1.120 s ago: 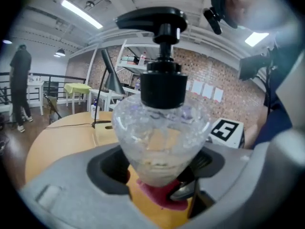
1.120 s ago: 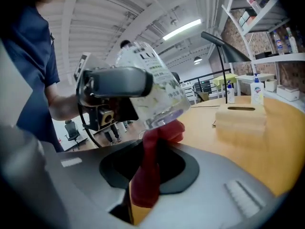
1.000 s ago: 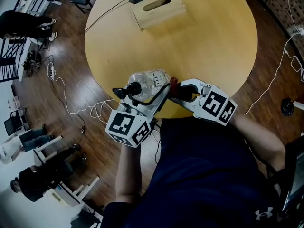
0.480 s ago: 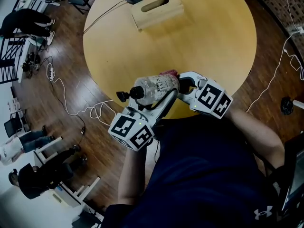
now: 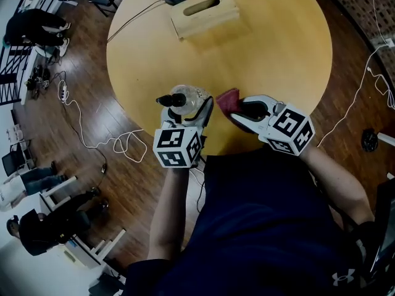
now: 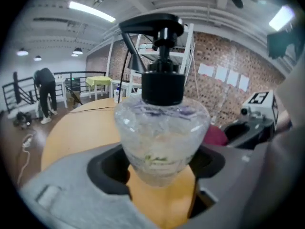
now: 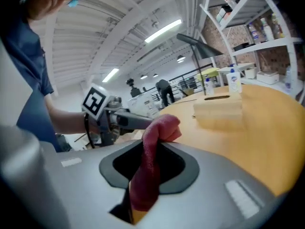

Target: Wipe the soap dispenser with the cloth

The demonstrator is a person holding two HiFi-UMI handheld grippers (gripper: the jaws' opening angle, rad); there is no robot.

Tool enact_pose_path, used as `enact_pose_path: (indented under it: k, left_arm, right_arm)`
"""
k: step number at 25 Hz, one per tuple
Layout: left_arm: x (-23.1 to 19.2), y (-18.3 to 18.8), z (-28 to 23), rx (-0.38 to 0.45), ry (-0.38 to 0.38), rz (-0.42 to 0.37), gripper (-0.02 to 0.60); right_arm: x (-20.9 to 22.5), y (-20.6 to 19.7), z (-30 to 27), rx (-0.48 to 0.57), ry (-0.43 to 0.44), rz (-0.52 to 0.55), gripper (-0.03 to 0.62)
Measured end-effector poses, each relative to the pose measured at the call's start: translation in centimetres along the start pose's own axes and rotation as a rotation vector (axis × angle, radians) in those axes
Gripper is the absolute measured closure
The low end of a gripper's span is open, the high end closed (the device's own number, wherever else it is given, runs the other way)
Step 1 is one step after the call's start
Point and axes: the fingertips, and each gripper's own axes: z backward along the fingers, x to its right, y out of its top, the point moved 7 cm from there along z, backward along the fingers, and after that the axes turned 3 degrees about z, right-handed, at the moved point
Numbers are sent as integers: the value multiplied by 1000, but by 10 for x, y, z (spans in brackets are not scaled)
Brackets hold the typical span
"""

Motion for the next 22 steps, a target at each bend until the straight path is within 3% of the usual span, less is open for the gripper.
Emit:
enact_pose_path:
  k: [4, 7, 10, 16, 19, 22]
  left_arm:
    - [-16, -32, -21, -85, 168, -66, 219]
    - [-24, -53, -30, -115, 227, -48, 219]
    - [-30, -69, -37, -105, 251, -12, 219]
    - [-35, -104, -57, -158, 274, -55, 219]
    - [-36, -113, -56, -149, 268, -72, 219]
    - [-36, -114, -57, -148, 263, -67, 218]
  right_arm:
    - [62, -20, 5, -174, -337, -80, 499]
    - [91, -38, 1, -279, -451, -109, 499]
    - [107, -53, -12, -352, -495, -127, 499]
    - [122, -95, -31, -429, -554, -101, 486]
    - [123, -105, -30, -398, -538, -159, 471]
    - [125, -103, -27, -345, -472, -217, 414]
